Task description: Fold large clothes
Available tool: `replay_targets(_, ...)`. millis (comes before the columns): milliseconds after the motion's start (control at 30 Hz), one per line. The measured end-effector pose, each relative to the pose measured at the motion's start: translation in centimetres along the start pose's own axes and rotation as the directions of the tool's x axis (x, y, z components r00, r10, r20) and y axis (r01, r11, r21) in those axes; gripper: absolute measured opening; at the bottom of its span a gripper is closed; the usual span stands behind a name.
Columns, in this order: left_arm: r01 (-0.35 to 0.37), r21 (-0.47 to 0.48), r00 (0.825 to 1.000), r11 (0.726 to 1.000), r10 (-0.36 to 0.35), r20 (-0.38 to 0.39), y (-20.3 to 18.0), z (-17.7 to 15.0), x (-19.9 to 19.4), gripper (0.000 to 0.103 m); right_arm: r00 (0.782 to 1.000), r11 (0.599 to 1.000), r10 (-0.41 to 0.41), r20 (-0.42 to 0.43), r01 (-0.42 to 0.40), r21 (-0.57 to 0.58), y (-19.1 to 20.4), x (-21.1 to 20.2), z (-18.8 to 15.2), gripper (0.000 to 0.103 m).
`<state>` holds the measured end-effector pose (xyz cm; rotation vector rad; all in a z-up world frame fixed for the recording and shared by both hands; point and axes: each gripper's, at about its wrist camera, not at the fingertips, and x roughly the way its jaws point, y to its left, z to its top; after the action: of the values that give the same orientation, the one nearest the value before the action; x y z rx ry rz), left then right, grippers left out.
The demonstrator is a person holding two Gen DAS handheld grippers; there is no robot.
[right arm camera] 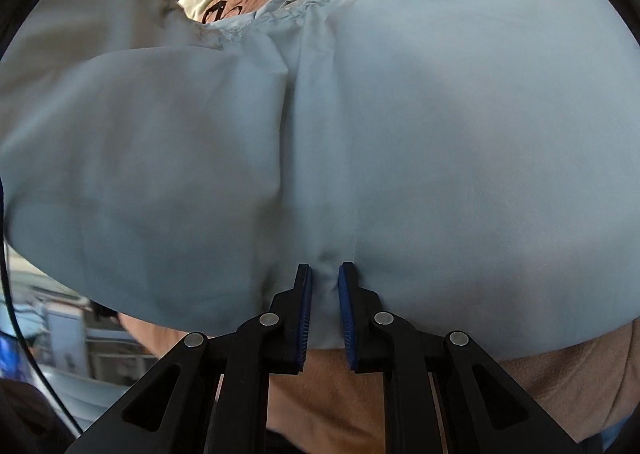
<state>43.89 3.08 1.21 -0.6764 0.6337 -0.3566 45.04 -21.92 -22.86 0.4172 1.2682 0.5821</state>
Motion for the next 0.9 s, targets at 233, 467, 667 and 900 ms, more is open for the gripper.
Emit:
replay_targets(233, 0.039, 0.05, 0.996, 0.998, -0.035, -0.085, -3.5, -0.9, 4.4, 0.011, 0.994, 0.998, 0.052, 0.097, -0.056, 0.04, -3.1, -5.9, -0.8, 0.015)
replay_targets(467, 0.072, 0.078, 0.966, 0.994, -0.05, -0.252, -6.7, -5.3, 12.9, 0.011, 0.965, 0.989, -0.022, 0.262, -0.017, 0.144, -9.4, -14.1, -3.3, 0.015)
replay_targets(667, 0.043, 0.119, 0.915, 0.992, 0.009, -0.404, -8.8, -11.3, 18.2, 0.011, 0.943, 0.966, -0.091, 0.32, 0.005, 0.259, -15.1, -18.5, -6.6, 0.015)
replay_targets(900, 0.097, 0.03, 0.849, 0.995, -0.067, -0.524, -8.4, -13.7, 19.8, 0.059, 0.909, 0.929, -0.084, 0.408, -0.076, 0.362, -19.8, -22.1, -7.5, 0.05)
